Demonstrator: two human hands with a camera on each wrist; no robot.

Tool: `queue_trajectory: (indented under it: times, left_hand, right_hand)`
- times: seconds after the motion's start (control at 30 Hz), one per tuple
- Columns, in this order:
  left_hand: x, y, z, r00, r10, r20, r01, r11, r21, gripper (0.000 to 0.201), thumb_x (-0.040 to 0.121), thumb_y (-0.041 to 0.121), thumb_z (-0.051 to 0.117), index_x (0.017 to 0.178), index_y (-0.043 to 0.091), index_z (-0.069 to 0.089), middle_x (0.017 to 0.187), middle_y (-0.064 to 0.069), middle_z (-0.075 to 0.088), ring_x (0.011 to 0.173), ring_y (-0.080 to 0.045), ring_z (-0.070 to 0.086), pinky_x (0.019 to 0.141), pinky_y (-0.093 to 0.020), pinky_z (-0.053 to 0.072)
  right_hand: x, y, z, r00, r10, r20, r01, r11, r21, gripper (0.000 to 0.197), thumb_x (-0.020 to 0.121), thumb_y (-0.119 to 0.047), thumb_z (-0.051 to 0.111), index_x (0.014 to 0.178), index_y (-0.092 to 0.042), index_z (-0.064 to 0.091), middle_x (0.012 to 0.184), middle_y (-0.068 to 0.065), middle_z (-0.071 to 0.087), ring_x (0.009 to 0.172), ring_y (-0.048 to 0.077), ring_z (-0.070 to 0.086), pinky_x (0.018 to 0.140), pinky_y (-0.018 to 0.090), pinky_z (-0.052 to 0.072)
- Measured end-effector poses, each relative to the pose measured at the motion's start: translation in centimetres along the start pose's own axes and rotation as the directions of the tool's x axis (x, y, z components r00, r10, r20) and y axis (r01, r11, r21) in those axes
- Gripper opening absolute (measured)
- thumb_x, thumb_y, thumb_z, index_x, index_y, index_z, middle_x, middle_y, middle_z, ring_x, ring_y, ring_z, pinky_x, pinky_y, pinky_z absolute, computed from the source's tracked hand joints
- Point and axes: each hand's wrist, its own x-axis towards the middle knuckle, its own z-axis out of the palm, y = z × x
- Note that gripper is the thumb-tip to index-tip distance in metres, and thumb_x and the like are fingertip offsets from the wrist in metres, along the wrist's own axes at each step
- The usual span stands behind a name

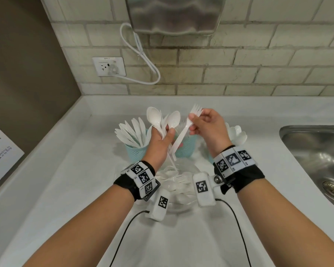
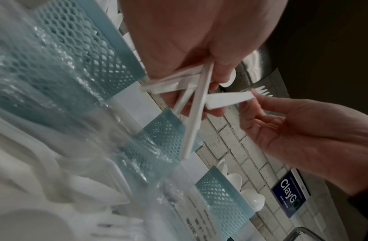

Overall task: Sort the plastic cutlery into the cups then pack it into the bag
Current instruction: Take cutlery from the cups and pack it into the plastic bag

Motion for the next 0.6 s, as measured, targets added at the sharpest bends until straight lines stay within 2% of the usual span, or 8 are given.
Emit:
queue_trajectory:
  times: [0.07,0.13,0.23,0.33,0.4,0.5,0.57,0.6]
  left_hand:
    - [0.5,-0.2,-0.3,0.999,0.008,-0.032,-0.008,1.0,0.018,0.034,0.099,0.016,0.047,0.131,0.013,0.035,0.108,-0.002,0.055,0.084,-0.017,0.063,0.076,-0.034,0.056]
    - [0.9,-0.4,-0.6,0.998,0.018,-0.055,-0.017,1.0,0.019,0.031,0.1,0.013,0.045,0.129,0.01,0.034,0.099,-0.001,0.05,0.072,-0.012,0.059,0.065,-0.027,0.055]
    - [1.1,-0.5,-0.8,0.996,0.062,-0.063,-0.057,0.996,0.069,0.026,0.1,0.012,0.044,0.124,0.014,0.035,0.092,-0.002,0.047,0.062,-0.007,0.053,0.059,-0.021,0.051]
    - [0.9,-0.5,-0.7,0.996,0.089,-0.029,-0.085,0.989,0.12,0.027,0.101,0.015,0.043,0.127,0.014,0.034,0.09,0.001,0.049,0.051,-0.001,0.049,0.058,-0.017,0.047]
    - [0.7,-0.6,-0.6,0.997,0.082,-0.011,-0.08,0.988,0.134,0.034,0.101,0.016,0.042,0.133,0.01,0.033,0.089,0.002,0.05,0.05,-0.002,0.048,0.058,-0.017,0.047]
    - [0.6,-0.6,-0.7,0.997,0.075,-0.004,-0.073,0.984,0.162,0.037,0.101,0.017,0.043,0.135,0.011,0.031,0.09,-0.001,0.05,0.053,-0.004,0.049,0.058,-0.017,0.049]
    - [0.6,-0.5,-0.7,0.997,0.083,0.001,-0.082,0.979,0.187,0.033,0.1,0.017,0.044,0.13,0.011,0.032,0.087,-0.002,0.048,0.056,-0.007,0.048,0.059,-0.016,0.048]
    - [0.7,-0.6,-0.7,0.996,0.088,0.001,-0.086,0.975,0.203,0.029,0.1,0.016,0.045,0.126,0.013,0.033,0.085,-0.001,0.048,0.057,-0.008,0.047,0.06,-0.017,0.047]
  right_hand:
    - [0.8,-1.6,-0.6,0.995,-0.084,-0.059,0.084,0.996,-0.001,0.02,0.086,-0.004,0.064,0.087,-0.014,0.047,0.072,0.006,0.055,0.044,0.008,0.055,0.047,0.022,0.052]
    - [1.8,-2.6,-1.1,0.976,-0.187,-0.111,0.182,0.982,-0.054,0.023,0.085,-0.004,0.065,0.084,-0.019,0.048,0.076,0.004,0.056,0.044,0.008,0.055,0.046,0.022,0.051]
    - [2.6,-2.4,-1.2,0.95,-0.282,-0.134,0.252,0.946,-0.204,0.025,0.087,-0.006,0.063,0.079,-0.024,0.048,0.08,-0.002,0.057,0.053,0.014,0.057,0.052,0.025,0.053]
    - [3.0,0.2,-0.9,0.967,-0.228,-0.11,0.178,0.923,-0.342,0.027,0.088,-0.003,0.058,0.077,-0.025,0.048,0.085,0.0,0.058,0.064,0.022,0.062,0.063,0.027,0.056]
    - [3.2,2.2,-1.1,0.984,-0.167,-0.061,0.116,0.864,-0.49,0.021,0.086,-0.001,0.058,0.082,-0.021,0.053,0.094,0.004,0.06,0.077,0.023,0.062,0.073,0.027,0.054]
    - [3.3,3.9,-1.3,0.991,-0.133,0.001,0.094,0.695,-0.712,0.019,0.084,0.001,0.06,0.094,-0.013,0.066,0.1,0.005,0.049,0.083,0.013,0.049,0.068,0.008,0.034]
    - [3.4,4.0,-1.3,0.994,-0.104,0.036,0.095,0.647,-0.756,0.024,0.084,0.003,0.058,0.095,-0.015,0.069,0.094,0.003,0.047,0.078,0.013,0.047,0.065,0.008,0.031]
    - [3.5,3.9,-1.2,0.995,-0.083,0.06,0.099,0.631,-0.77,0.026,0.084,0.004,0.056,0.095,-0.015,0.07,0.089,0.003,0.053,0.078,0.015,0.051,0.07,0.011,0.033]
